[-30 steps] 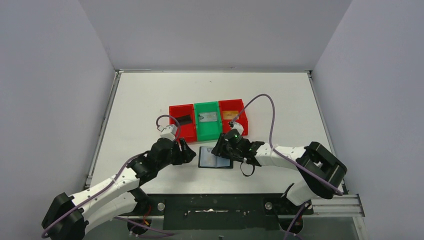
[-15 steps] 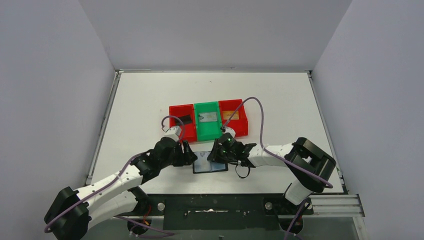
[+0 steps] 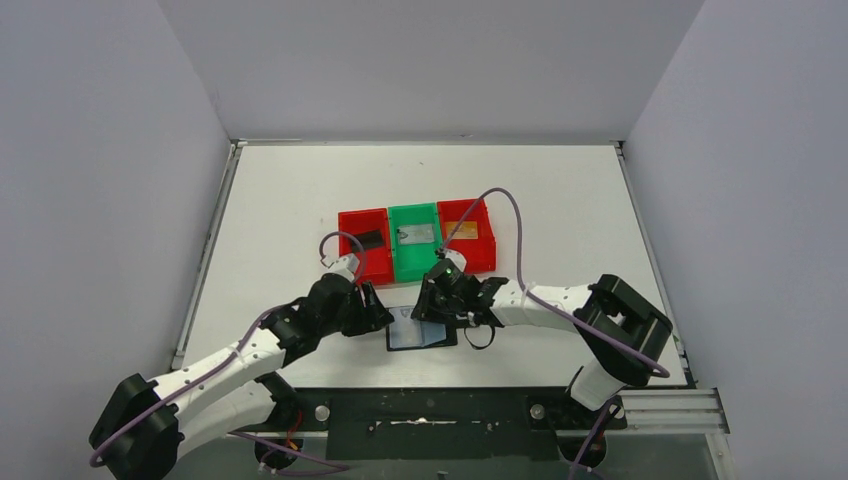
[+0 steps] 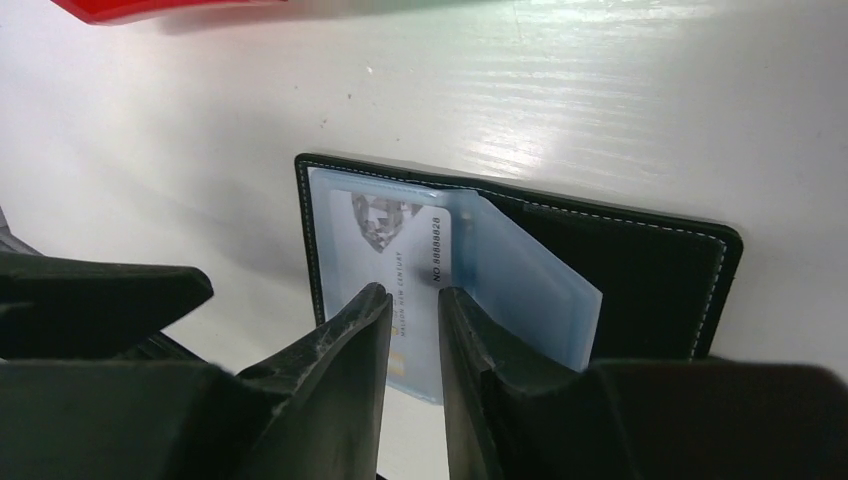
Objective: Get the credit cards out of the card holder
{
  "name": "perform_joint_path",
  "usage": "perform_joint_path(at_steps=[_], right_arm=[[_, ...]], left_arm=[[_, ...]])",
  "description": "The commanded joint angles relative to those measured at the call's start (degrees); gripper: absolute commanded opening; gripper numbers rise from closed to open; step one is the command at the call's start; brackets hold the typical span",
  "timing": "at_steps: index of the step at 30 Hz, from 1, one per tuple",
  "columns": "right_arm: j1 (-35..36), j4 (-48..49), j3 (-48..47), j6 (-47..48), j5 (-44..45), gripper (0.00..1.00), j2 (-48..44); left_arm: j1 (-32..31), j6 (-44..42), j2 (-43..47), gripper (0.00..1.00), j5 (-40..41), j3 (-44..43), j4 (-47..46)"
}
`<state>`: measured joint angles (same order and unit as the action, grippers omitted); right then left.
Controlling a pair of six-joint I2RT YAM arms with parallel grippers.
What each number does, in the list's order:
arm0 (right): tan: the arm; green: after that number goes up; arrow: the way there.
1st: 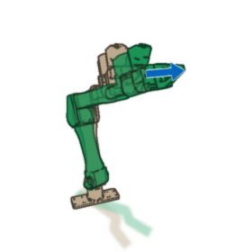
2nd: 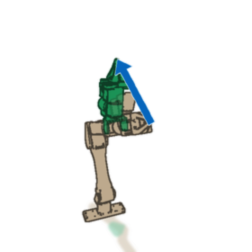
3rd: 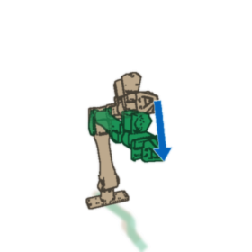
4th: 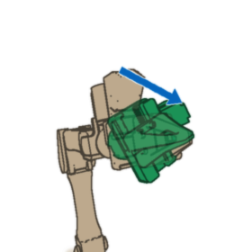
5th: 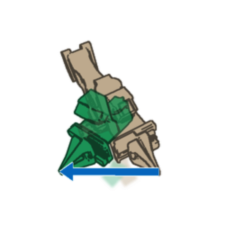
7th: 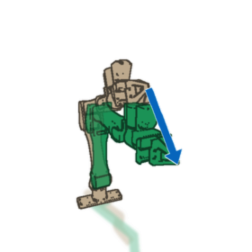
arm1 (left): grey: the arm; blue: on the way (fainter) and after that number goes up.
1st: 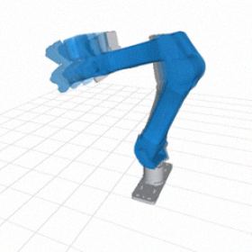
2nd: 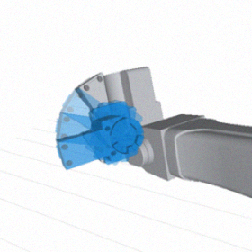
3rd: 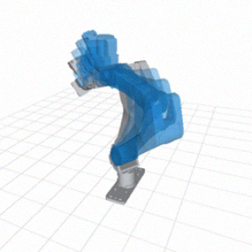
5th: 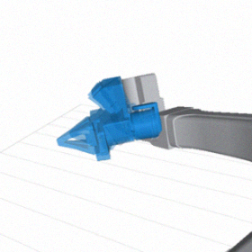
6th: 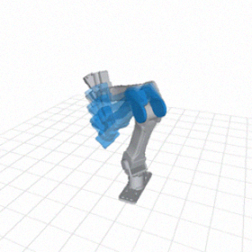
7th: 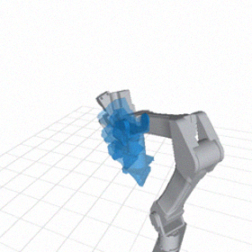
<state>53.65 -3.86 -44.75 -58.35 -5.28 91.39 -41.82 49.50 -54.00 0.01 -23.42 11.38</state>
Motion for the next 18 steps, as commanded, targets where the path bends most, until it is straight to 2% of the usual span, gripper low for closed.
perform_joint_path(at_steps=[1, 10, 14, 18], right_arm=[[-0.2, -4.0, -3.6, -1.2, 1.0, 0.27, -1.6], [1.4, -6.2, -3.9, 0.0, 6.6, 0.31, -6.2], [1.4, -5.1, -1.3, -0.6, 2.7, 0.31, -6.4], [2.0, 2.2, 2.4, -2.9, -0.3, 0.30, -4.9]], left_arm=[[0.4, 2.3, 2.3, 0.51, -3.9, -2.3, -1.3], [0.5, 0.1, -1.4, 0.51, -3.0, -6.1, 0.4], [0.6, 1.3, -5.2, 0.50, -6.4, -6.9, -1.1], [0.5, 1.5, -8.5, 0.48, -9.5, -5.8, -5.6]])
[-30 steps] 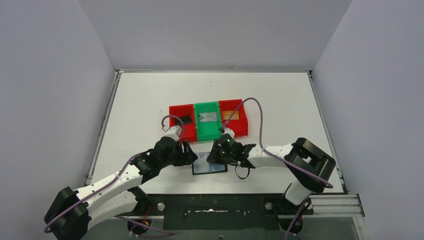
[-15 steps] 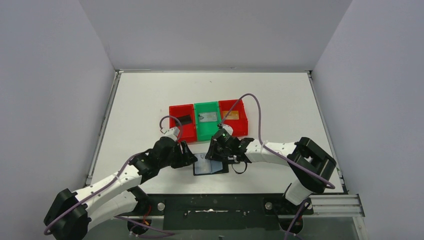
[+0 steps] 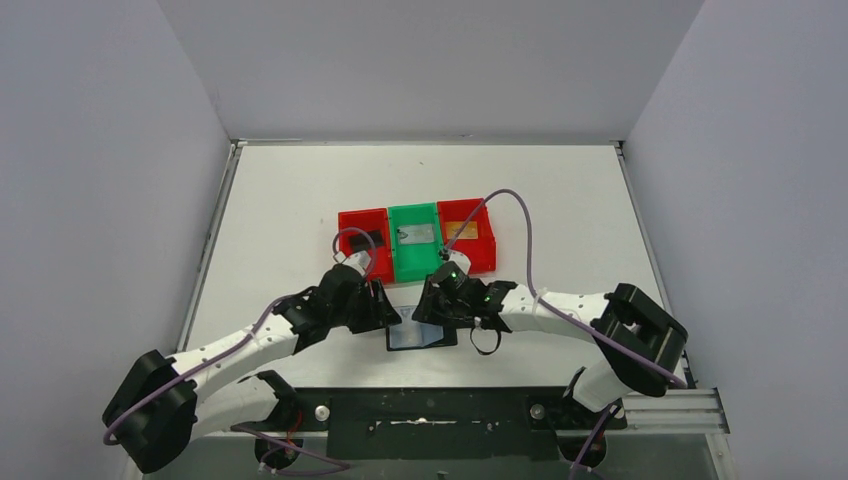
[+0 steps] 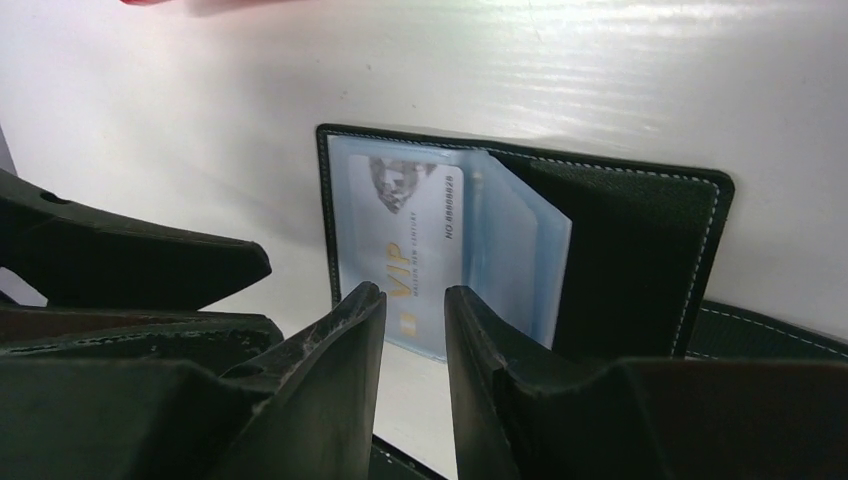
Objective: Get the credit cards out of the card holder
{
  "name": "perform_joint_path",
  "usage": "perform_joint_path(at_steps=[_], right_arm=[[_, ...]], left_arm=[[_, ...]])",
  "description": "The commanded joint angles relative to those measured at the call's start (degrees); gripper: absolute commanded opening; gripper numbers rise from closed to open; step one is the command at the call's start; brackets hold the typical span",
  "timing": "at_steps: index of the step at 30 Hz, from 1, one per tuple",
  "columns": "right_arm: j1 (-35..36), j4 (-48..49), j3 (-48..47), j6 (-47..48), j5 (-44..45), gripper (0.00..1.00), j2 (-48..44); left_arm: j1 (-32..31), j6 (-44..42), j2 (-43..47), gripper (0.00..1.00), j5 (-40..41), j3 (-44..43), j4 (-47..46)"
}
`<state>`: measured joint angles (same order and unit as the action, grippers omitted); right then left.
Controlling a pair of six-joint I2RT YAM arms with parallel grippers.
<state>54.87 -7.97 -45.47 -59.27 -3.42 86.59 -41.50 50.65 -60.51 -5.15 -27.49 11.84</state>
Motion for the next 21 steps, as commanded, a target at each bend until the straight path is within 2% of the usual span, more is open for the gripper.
perform_joint_path(at_steps=[1, 4, 10, 16, 21], right_arm=[[0.8, 7.5, 3.7, -2.7, -2.1, 0.30, 0.3], [1.1, 8.7, 3.2, -2.6, -1.6, 0.30, 1.2], [1.1, 4.0, -0.7, -2.1, 1.3, 0.30, 4.3], [1.0, 3.9, 1.3, -2.9, 1.8, 0.29, 3.5], [0.0, 8.5, 4.5, -3.4, -0.7, 0.29, 3.2]], left_arm=[[0.2, 0.2, -2.6, 0.47, -4.4, -1.7, -6.3], [0.2, -0.9, -4.2, 0.46, -5.8, -2.1, -7.4], [0.5, -5.2, -8.7, 0.45, -6.2, -5.5, -5.9], [0.6, -5.0, -12.2, 0.43, -7.4, -5.5, -7.5], [0.5, -4.3, -15.6, 0.40, -7.1, -5.8, -6.5]])
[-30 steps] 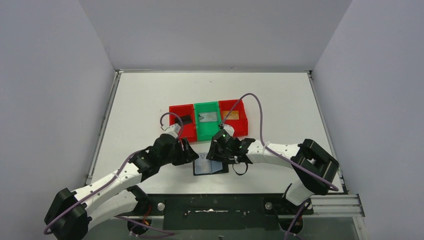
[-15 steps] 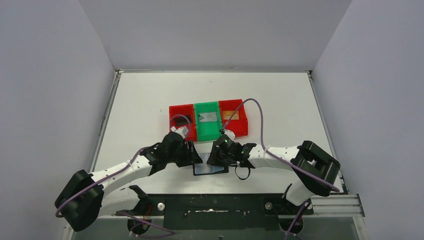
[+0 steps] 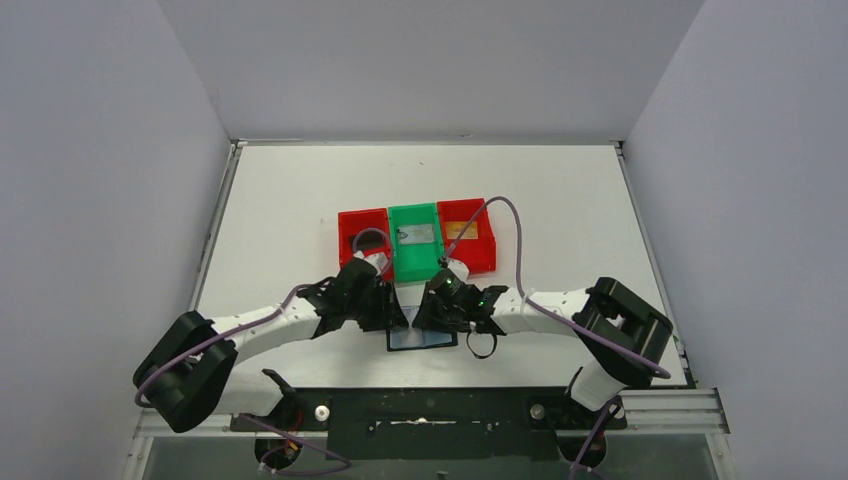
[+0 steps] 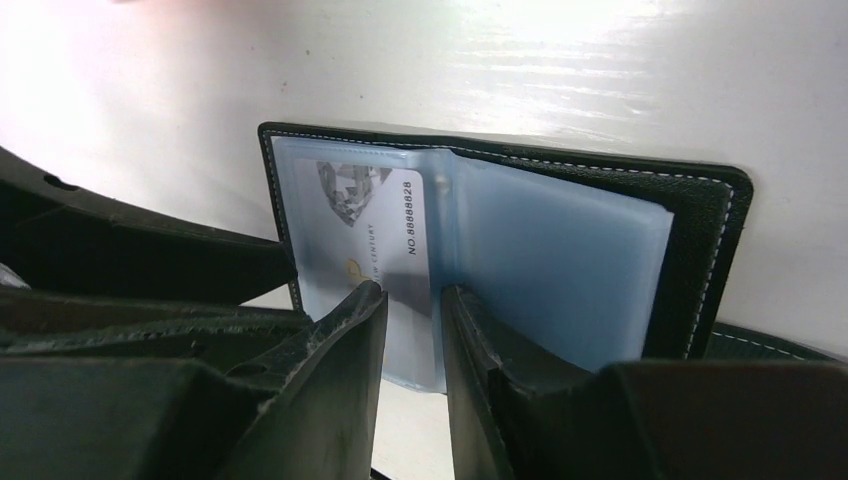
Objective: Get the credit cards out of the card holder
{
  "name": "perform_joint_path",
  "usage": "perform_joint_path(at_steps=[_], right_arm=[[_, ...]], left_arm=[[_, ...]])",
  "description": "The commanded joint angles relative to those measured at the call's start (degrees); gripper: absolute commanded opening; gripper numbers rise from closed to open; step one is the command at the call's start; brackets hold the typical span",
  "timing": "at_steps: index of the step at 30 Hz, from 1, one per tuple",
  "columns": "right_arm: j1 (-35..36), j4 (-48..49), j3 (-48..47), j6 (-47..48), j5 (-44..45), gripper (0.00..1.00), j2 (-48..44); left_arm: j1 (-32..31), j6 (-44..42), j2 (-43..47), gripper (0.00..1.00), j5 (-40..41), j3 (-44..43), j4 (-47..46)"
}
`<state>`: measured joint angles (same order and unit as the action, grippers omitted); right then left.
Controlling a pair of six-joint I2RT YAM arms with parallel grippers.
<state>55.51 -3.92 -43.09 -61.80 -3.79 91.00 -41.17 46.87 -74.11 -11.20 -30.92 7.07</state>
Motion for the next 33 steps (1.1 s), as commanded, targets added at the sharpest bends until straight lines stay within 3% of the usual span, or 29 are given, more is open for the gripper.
perform_joint_path(at_steps=[1, 10, 14, 17, 24, 33], right_arm=[[-0.9, 5.3, 2.6, -1.4, -0.9, 0.29, -1.1], [-1.3, 12.2, 6.0, -4.3, -2.8, 0.24, -0.8], [-1.4, 14.2, 6.5, -5.3, -3.2, 0.18, -0.9], [-1.6, 15.8, 7.0, -5.9, -3.3, 0.10, -1.1], [-1.7, 18.2, 8.1, -6.7, -3.7, 0.03, -1.9], [-2.6, 21.0, 11.7, -7.1, -5.0, 0.05, -4.5]], left_arm=[[0.2, -0.4, -2.7, 0.39, -1.1, -2.2, -1.6], [-0.1, -1.0, -5.4, 0.28, 1.7, -1.6, 2.2], [-0.4, -2.2, -6.3, 0.20, 3.0, -2.1, 4.9], [-0.5, -3.0, -6.3, 0.17, 3.4, -1.9, 5.8], [-0.6, -3.2, -5.7, 0.13, 6.0, -1.0, 7.4], [-0.5, -3.0, -5.9, 0.04, 8.8, -0.3, 7.3]])
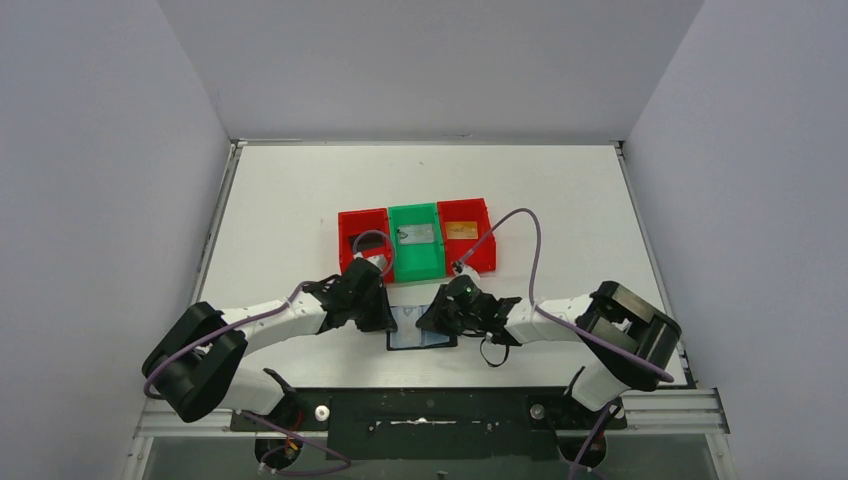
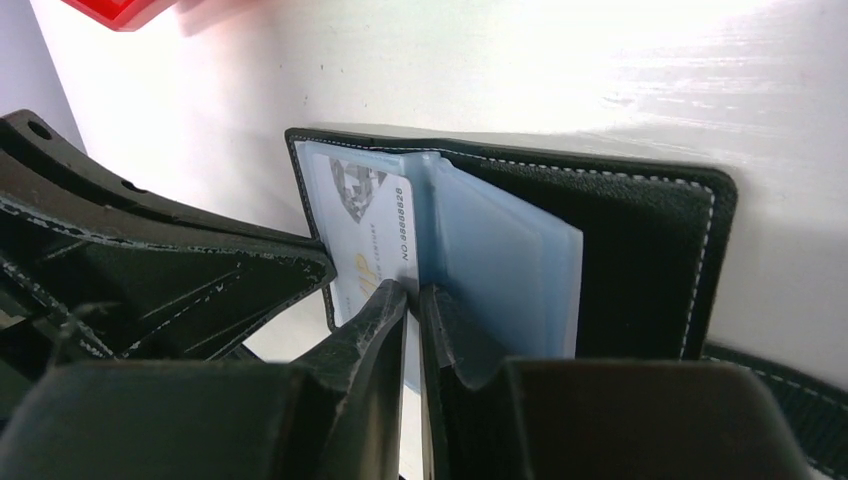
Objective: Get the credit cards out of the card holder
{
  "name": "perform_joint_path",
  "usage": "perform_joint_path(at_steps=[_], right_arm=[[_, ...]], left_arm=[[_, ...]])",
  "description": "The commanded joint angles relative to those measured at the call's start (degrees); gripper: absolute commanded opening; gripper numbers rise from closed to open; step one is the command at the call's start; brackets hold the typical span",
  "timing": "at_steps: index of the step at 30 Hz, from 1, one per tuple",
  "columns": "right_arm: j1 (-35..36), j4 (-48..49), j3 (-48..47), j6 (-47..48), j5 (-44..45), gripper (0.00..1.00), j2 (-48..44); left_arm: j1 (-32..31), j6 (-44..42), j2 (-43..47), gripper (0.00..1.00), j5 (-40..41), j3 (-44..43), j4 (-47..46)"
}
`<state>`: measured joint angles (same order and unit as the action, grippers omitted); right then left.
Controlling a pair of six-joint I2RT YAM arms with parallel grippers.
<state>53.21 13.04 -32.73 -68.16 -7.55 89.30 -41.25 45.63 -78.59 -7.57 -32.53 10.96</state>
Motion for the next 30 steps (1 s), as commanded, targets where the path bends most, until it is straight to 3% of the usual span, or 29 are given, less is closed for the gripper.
perform_joint_path(at_steps=[1, 7, 12, 30], right_arm=[[-0.5, 4.2, 1.6, -0.7, -1.5, 0.05, -3.0], [-1.5, 6.9, 3.7, -0.7, -3.9, 0.07, -3.1], [-2.1, 9.8, 6.4, -1.5, -4.2, 0.02, -4.6], [-5.0, 10.0, 10.6, 0.8, -7.5, 0.01, -7.9]], left_arm=[[-0.4, -1.9, -1.4, 0.03, 5.2, 1.3, 3.4], [-0.4, -2.6, -1.8, 0.01, 5.4, 1.6, 3.0], [-0.4, -2.9, -2.3, 0.00, 5.5, 1.2, 3.4], [-0.3, -3.2, -3.1, 0.00, 6.4, -0.1, 4.9]])
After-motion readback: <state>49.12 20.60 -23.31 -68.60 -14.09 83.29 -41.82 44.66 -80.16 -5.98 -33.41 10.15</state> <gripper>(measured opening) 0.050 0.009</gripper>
